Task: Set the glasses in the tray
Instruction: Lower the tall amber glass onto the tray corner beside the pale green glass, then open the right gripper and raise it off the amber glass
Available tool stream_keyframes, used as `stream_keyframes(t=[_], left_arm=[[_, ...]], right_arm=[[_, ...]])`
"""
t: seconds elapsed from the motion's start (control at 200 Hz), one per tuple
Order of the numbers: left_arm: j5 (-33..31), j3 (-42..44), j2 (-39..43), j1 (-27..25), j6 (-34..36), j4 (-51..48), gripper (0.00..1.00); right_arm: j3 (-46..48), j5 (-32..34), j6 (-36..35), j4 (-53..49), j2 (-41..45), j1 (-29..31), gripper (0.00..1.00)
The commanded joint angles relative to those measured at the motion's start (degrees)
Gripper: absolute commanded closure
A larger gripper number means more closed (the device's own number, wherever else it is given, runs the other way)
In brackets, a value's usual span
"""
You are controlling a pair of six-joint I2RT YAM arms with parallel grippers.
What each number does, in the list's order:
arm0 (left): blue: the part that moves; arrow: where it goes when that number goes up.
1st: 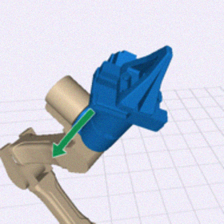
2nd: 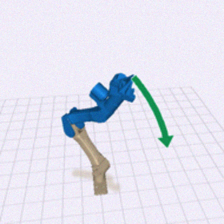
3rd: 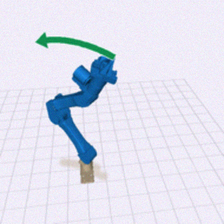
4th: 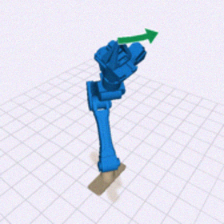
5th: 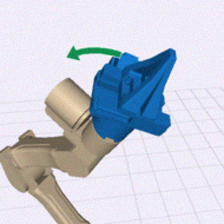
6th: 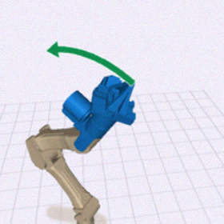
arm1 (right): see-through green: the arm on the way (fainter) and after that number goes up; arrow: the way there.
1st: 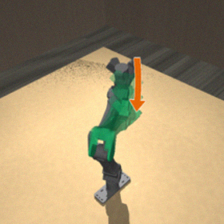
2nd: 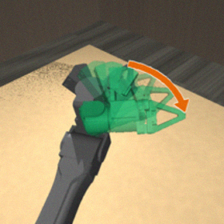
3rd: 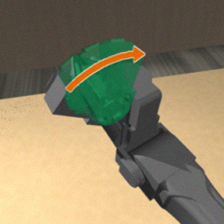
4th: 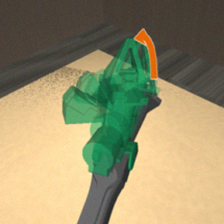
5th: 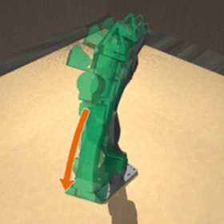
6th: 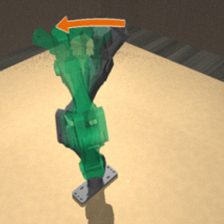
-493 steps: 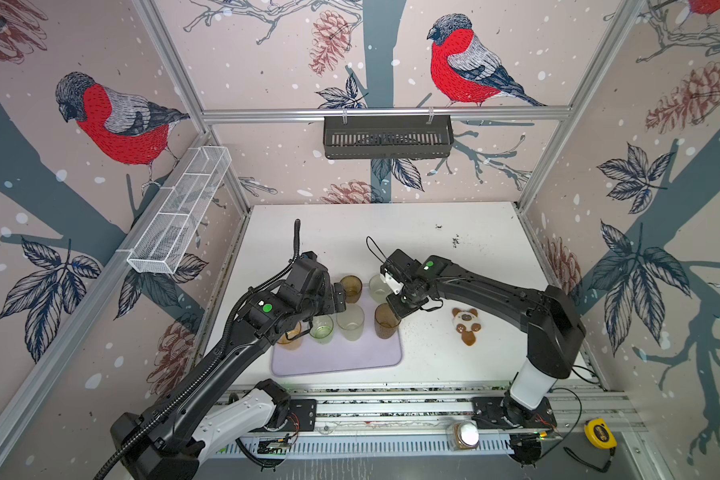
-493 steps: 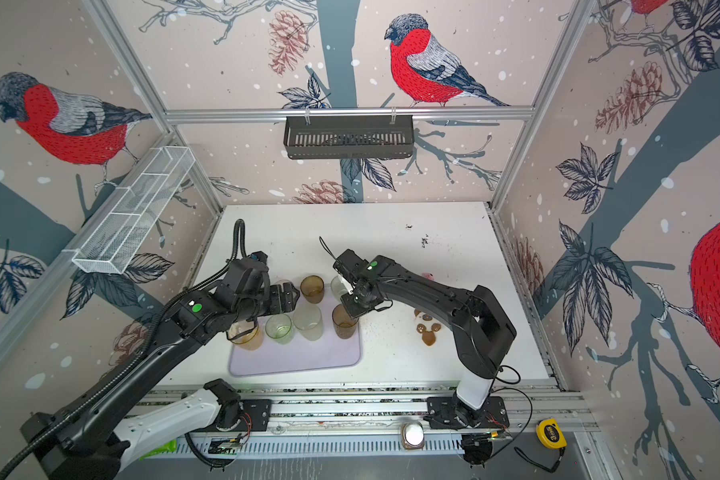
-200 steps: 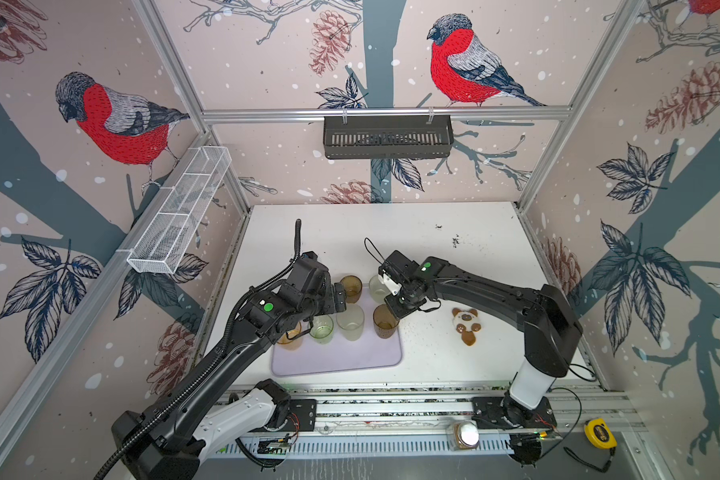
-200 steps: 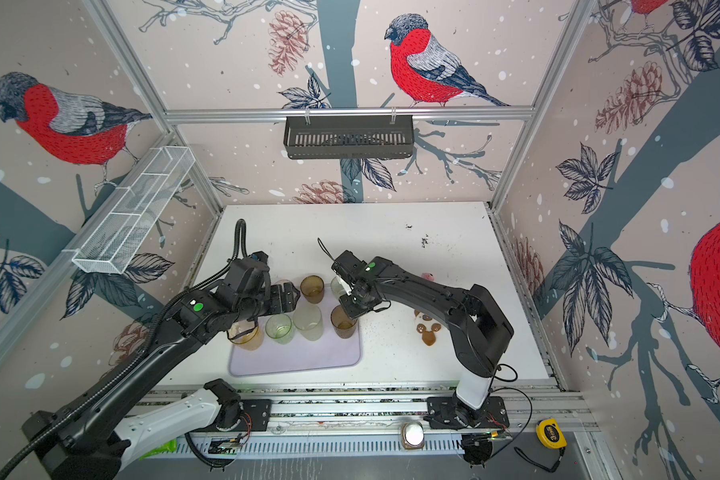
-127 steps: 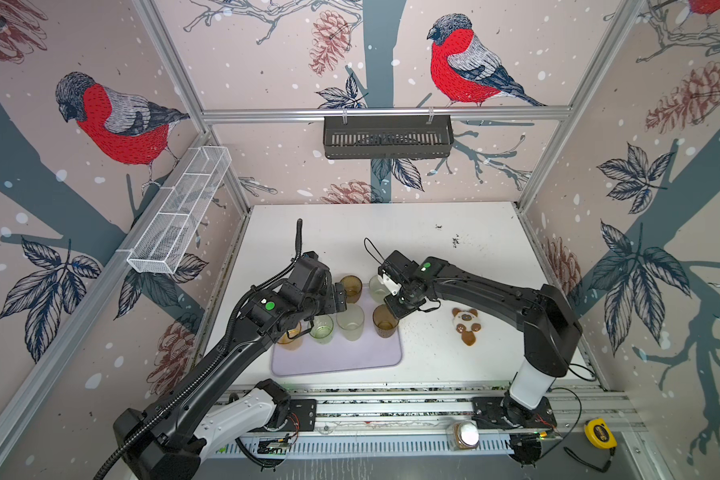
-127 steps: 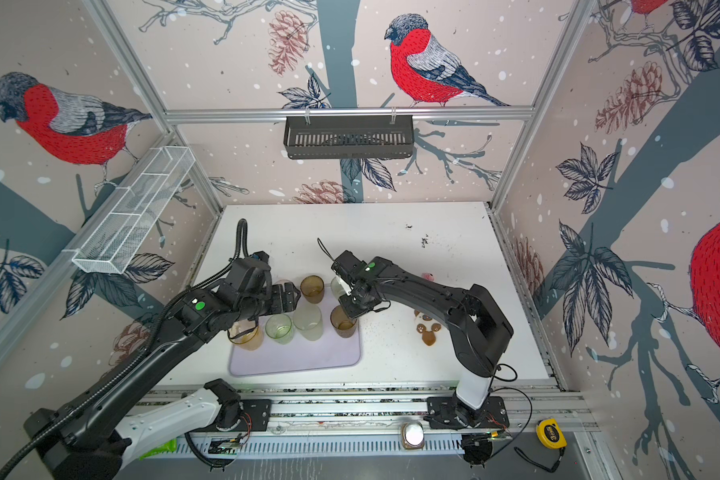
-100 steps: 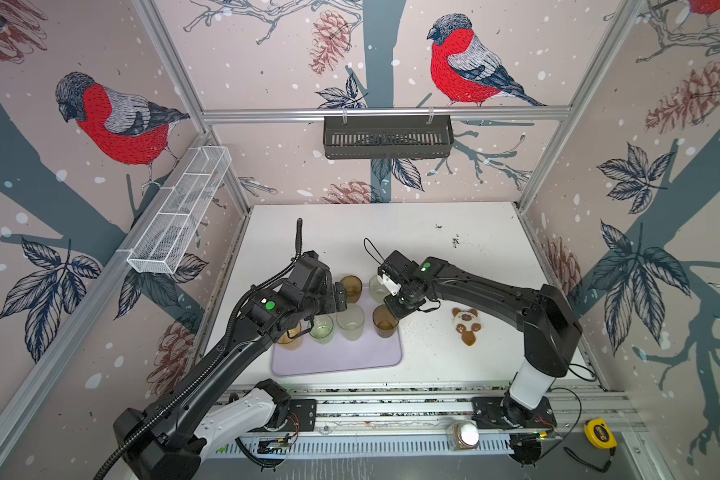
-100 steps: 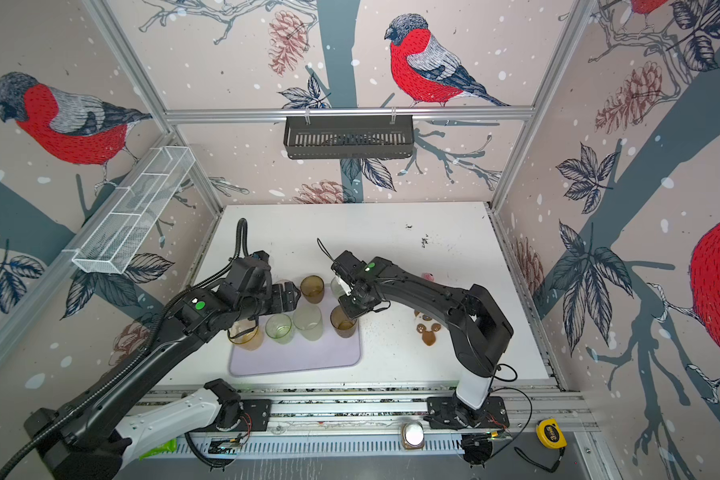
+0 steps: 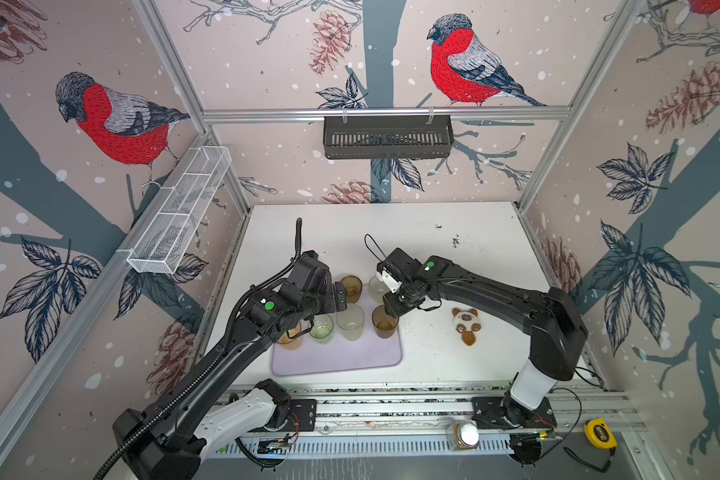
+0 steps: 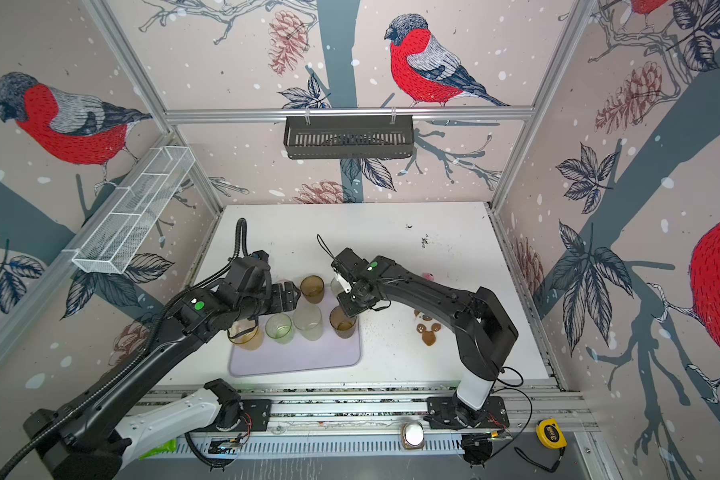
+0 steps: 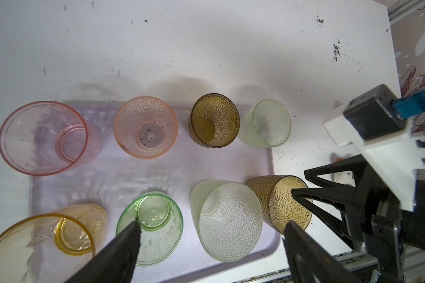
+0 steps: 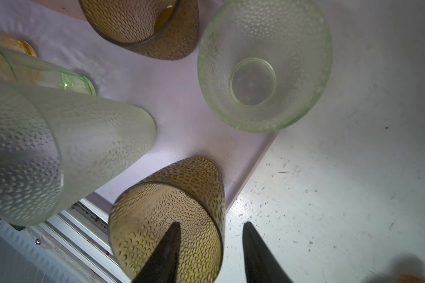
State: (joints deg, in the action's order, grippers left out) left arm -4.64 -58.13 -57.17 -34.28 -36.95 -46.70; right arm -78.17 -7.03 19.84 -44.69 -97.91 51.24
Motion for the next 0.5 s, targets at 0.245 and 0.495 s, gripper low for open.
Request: stream_keyframes(t=[0.245, 0.495], left_arm=[[-1.69, -2.39, -1.02, 0.03, 2.56, 0.03, 0.09], [-0.74, -2.44, -0.58, 0.03, 2.59, 1.24, 0.06]], right_arm=[[1.87, 3.71, 2.0, 4.31, 8.93, -0.4, 0.4], [5.23, 0.3, 3.54, 6.33, 16.7, -6.01, 0.34]])
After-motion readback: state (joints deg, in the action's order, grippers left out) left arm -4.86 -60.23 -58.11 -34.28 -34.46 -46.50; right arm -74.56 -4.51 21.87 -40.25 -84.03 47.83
